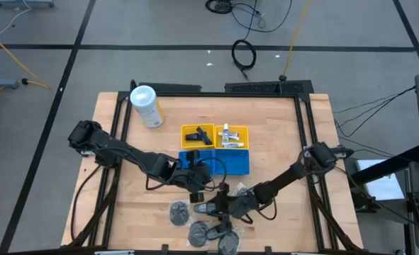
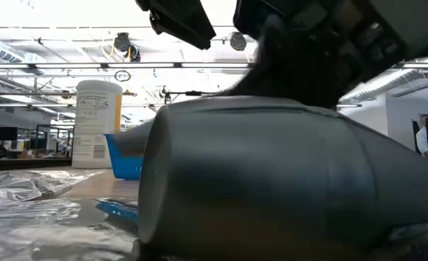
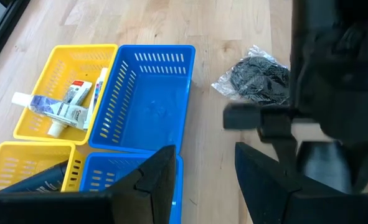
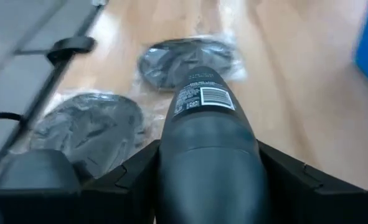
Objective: Pick & Place Travel size toiletries
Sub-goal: Put the top deodorant into the left blue bin
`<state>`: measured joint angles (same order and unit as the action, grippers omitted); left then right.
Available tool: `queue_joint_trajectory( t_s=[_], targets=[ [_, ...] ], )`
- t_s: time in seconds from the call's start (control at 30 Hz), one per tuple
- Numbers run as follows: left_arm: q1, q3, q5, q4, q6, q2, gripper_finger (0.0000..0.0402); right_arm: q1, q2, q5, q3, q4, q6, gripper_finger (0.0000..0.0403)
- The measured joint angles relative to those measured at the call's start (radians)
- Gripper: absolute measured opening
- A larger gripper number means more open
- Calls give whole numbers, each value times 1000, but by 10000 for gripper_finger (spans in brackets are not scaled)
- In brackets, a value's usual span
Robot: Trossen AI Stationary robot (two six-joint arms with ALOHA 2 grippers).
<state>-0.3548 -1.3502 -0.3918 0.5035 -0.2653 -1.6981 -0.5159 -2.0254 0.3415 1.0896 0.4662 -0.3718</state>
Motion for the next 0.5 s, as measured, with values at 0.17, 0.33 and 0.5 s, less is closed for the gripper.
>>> queue_joint_trajectory(
  t_s=[0.17, 0.33, 0.5],
  targets=[
    [0, 0, 0, -6, 0, 0, 161, 0, 90, 22, -1, -139, 32, 202],
    [0, 0, 0, -8, 0, 0, 161, 0, 168, 32, -1, -248, 70, 202],
    [0, 0, 1, -41, 0, 0, 161, -2, 242, 118, 0, -375, 103, 202]
  ],
)
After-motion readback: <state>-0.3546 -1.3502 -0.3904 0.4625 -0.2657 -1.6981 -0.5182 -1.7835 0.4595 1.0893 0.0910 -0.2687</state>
